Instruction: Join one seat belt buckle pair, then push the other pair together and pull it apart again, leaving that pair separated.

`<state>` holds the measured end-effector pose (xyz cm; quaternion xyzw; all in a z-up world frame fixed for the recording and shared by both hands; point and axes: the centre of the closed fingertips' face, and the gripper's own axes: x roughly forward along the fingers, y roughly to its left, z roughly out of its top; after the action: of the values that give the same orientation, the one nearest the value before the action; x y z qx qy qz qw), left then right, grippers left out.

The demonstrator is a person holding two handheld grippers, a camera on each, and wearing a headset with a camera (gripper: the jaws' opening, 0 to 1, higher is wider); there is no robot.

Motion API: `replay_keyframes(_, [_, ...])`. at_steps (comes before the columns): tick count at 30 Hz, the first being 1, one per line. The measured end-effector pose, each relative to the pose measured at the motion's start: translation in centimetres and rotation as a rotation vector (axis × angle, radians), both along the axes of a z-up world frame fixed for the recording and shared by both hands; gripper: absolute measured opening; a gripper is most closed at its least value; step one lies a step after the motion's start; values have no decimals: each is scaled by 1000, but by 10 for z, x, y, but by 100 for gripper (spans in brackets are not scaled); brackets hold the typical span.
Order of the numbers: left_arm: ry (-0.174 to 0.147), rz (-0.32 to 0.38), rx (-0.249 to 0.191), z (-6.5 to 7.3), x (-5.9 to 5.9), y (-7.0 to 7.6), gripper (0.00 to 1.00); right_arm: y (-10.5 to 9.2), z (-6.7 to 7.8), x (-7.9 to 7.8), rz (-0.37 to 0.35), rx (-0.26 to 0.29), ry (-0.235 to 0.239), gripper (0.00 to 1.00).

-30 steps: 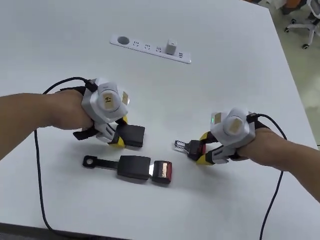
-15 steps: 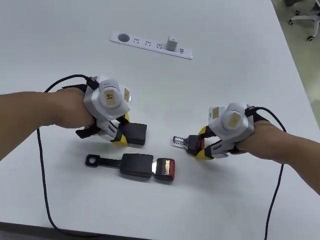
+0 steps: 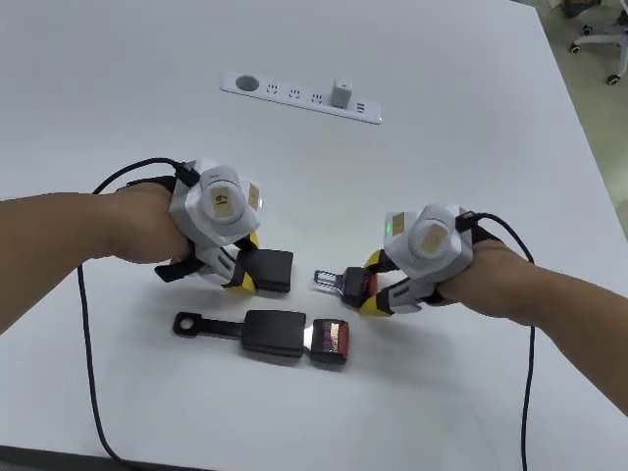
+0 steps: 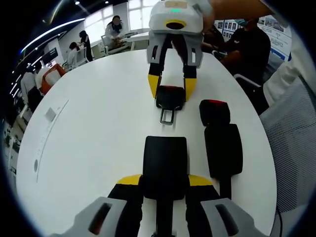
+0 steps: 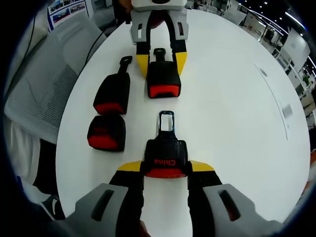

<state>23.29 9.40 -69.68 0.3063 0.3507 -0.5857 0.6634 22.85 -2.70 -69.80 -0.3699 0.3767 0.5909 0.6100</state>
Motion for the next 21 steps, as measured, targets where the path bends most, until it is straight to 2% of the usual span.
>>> replay_keyframes(2, [2,0,1,0,0,0,33,4,-1,4,2,8,-1,32])
replay_keyframes(10, [2,5,7,1,0,-1,34,24,0,3,3,40,-9,32])
replay_keyframes(21, [3,7,15,2,-2,-2,34,31,2,2,22,48,-19,32])
